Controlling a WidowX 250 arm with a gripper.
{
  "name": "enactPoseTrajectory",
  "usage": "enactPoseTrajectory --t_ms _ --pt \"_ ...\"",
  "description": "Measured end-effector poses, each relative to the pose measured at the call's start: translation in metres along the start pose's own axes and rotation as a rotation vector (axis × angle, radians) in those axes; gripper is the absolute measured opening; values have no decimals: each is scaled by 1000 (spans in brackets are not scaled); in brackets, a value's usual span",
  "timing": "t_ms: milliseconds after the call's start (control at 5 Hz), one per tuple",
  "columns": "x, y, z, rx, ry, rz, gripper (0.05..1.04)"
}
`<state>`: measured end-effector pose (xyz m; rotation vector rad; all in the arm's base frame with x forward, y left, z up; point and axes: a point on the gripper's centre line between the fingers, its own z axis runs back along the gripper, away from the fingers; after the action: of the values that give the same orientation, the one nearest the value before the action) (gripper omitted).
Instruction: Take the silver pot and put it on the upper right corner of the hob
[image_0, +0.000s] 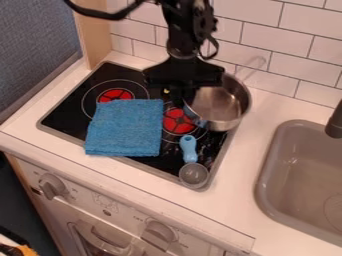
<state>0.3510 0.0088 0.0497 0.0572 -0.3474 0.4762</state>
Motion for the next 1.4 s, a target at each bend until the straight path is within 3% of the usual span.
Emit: enactPoseTrajectory --t_ms 400,600,1000,1200,1400 --pt "-6 -11 -29 13 65 -16 115" --pt "1 -14 -32 18 89 39 316" --pt "-7 -5 -29 44 123 89 892" --pt "2 -2 -17 27 98 93 1009" --pt "3 1 -10 17 99 91 1005"
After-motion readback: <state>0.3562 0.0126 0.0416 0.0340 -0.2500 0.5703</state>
